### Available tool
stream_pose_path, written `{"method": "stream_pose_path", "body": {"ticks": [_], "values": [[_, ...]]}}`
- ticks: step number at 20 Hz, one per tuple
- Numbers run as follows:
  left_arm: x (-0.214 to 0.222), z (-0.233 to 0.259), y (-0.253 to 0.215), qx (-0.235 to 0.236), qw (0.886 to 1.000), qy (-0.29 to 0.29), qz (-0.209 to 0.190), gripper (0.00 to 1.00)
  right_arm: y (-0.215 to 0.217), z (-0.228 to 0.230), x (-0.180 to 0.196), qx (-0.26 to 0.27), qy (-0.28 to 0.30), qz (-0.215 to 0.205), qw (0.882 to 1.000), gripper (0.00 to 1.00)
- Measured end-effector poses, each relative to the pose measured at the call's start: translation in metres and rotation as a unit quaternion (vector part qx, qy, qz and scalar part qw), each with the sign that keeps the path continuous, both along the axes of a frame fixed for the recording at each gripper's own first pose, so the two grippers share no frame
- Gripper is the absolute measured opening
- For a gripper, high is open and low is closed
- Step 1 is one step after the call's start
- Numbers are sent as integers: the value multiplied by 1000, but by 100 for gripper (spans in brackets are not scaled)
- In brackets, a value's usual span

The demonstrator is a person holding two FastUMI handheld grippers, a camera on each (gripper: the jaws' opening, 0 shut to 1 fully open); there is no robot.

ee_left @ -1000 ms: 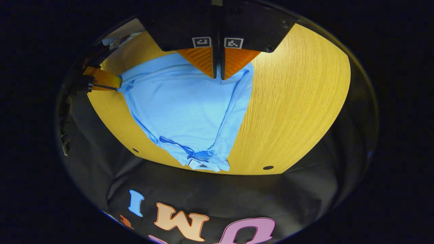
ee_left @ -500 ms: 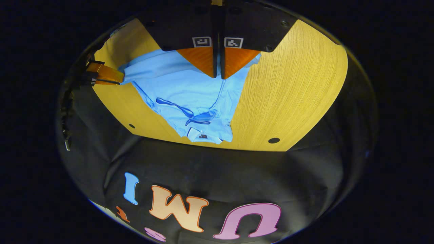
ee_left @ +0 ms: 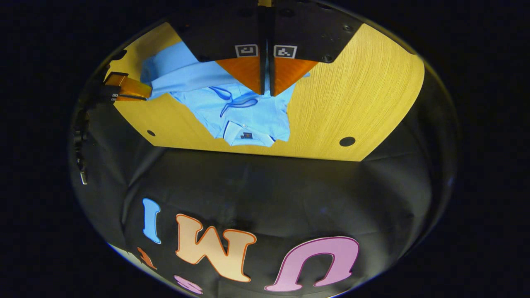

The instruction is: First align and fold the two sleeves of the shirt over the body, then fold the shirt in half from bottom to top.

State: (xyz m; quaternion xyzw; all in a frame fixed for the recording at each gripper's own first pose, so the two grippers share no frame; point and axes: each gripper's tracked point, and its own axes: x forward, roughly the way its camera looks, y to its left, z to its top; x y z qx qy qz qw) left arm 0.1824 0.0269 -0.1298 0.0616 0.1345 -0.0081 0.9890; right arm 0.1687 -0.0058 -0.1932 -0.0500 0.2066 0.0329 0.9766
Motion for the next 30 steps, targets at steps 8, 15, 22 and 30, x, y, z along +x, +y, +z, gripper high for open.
{"method": "stream_pose_path", "body": {"ticks": [8, 15, 22, 30], "values": [[90, 20, 13, -17, 999, -14, 25, 0, -7, 23, 113, 8, -37, -4, 999, 5], [145, 14, 34, 28, 998, -10, 48, 0, 10, 30, 184, 8, -59, 14, 998, 5], [108, 32, 43, 15, 997, -16, 74, 95, -5, 50, 158, 5, -74, -4, 997, 90], [-18, 54, 26, 24, 997, -20, 72, 96, 6, 96, 35, 29, -111, -8, 993, 95]]}}
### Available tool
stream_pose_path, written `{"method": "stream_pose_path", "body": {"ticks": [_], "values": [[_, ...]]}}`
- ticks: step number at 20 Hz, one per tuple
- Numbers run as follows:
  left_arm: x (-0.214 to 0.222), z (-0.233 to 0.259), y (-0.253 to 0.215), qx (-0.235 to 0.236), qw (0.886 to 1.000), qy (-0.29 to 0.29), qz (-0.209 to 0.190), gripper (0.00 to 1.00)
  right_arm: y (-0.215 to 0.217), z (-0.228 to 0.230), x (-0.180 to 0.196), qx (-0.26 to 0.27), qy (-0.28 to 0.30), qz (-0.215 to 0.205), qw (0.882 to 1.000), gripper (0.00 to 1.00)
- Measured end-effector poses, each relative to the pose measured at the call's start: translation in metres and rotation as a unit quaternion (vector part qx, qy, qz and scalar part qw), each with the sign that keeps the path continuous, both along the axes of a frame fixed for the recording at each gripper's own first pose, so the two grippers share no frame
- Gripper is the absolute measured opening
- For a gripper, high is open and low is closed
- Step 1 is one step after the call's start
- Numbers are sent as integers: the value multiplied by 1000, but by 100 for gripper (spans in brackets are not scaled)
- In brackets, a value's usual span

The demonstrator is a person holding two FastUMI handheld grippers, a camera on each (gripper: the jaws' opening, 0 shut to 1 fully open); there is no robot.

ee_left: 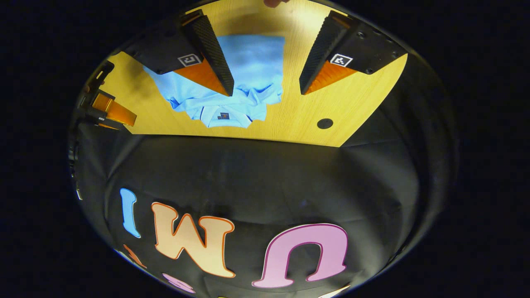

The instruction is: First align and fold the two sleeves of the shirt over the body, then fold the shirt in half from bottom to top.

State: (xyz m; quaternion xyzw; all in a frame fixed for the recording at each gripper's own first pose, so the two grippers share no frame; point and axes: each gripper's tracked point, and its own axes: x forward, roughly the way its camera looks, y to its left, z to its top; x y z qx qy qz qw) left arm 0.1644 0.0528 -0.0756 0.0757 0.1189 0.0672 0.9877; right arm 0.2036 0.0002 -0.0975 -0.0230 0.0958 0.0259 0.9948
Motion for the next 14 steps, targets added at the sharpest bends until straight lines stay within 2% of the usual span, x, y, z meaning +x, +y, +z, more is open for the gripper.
{"method": "stream_pose_path", "body": {"ticks": [1, 6, 7, 8, 10, 11, 14], "values": [[-13, 5, -4, -3, 1000, -6, -2, 96, 5, 1, -18, 4, 4, 4, 1000, 98], [-65, 24, -17, -30, 999, -31, -5, 96, 10, 6, -97, -4, 4, 2, 1000, 98], [-73, 25, -19, -33, 999, -32, -6, 96, 11, 8, -111, 5, 3, -2, 1000, 94], [-81, 26, -24, -38, 999, -35, -9, 95, 13, 9, -122, 17, 0, -2, 1000, 98], [-94, 27, -36, -52, 998, -35, -28, 96, 14, 7, -142, 30, 2, -6, 1000, 94], [-99, 26, -39, -52, 997, -34, -34, 96, 11, 5, -150, 30, 3, -9, 999, 98], [-111, 25, -47, -42, 998, -29, -48, 96, 2, 11, -168, 29, -9, -25, 999, 98]]}}
